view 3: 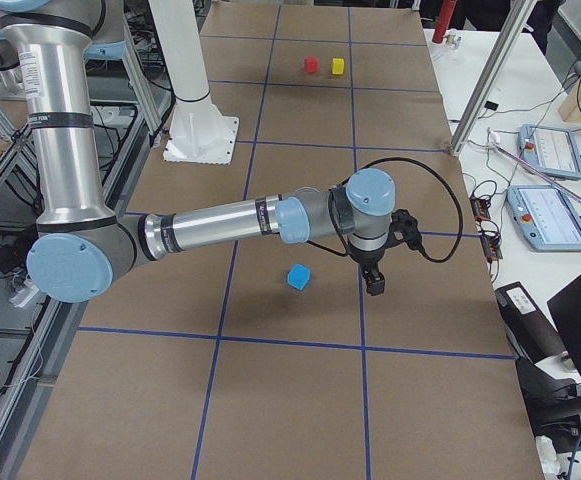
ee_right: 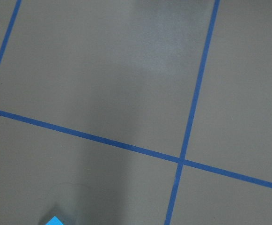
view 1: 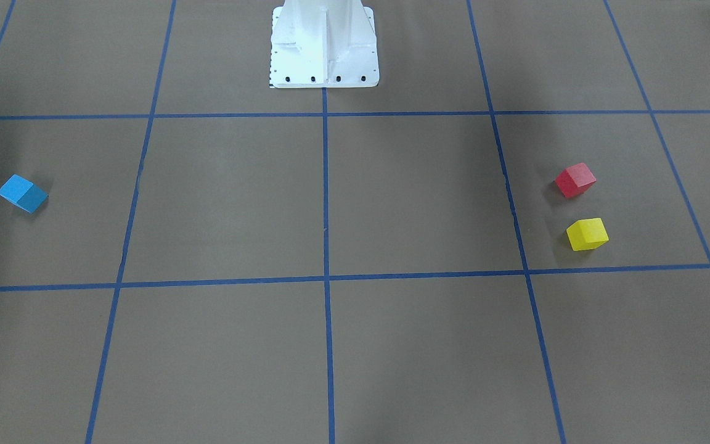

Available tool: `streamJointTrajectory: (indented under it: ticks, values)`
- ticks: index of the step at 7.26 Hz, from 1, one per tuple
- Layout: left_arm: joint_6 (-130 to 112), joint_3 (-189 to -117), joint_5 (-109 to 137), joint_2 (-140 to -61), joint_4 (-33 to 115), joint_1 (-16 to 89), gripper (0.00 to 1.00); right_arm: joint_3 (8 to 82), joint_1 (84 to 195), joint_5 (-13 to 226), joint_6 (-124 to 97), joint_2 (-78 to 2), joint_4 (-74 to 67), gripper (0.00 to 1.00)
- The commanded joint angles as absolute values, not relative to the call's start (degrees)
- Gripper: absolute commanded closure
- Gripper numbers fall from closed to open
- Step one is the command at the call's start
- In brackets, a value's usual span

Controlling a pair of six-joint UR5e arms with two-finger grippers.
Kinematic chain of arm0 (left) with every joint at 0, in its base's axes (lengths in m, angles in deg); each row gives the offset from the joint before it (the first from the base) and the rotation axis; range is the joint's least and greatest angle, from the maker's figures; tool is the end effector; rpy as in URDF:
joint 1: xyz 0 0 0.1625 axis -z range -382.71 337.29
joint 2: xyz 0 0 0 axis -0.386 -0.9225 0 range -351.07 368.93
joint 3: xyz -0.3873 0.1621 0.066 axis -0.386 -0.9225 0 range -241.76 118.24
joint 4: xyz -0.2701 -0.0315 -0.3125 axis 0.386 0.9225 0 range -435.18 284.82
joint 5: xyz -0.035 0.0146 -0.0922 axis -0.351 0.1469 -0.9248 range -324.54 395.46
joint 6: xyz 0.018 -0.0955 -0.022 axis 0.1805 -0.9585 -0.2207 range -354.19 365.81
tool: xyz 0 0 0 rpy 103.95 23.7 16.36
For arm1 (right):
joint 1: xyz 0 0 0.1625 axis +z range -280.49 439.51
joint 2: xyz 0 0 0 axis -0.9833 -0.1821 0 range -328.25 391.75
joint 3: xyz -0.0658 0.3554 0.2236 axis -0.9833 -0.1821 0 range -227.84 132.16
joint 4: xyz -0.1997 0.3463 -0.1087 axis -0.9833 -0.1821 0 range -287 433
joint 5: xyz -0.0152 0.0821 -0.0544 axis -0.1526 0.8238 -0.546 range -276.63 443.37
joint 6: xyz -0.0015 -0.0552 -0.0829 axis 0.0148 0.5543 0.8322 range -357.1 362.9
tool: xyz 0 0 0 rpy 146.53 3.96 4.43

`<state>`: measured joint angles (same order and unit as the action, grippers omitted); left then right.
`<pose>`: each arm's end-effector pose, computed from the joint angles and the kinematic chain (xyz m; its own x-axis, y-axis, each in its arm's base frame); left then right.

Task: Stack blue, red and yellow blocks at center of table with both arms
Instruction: 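Lower the right gripper onto the blue cube and close on it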

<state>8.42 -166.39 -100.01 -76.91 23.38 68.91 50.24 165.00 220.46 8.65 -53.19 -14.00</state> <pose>-0.0756 -0.4700 0.5486 0.7081 0.2556 -0.6582 -0.0056 0.9342 0.3567 0.0181 -0.5372 0.5341 0.6518 -0.3511 0.6722 0.1415 0.9271 0.3471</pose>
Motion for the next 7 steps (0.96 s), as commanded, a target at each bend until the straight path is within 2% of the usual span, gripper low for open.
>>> streamJointTrajectory:
  ticks: [1,2,5,7]
  values:
    - [2.58,-162.04,-100.33,-78.69,27.81,68.52,0.00,51.29,159.16,220.65,3.47,-56.72,-10.86,0.00]
    - [2.55,-162.13,-100.33,-78.69,28.00,68.52,0.00,52.43,156.09,220.56,-1.88,-57.37,-6.76,0.00]
    - [2.47,-162.13,-101.56,-78.69,28.09,68.35,0.00,59.28,150.28,219.51,-35.90,-68.50,3.71,0.03]
    - [2.55,-162.30,-101.65,-78.60,28.09,68.35,0.00,63.33,138.64,204.91,-61.06,-72.21,10.30,0.05]
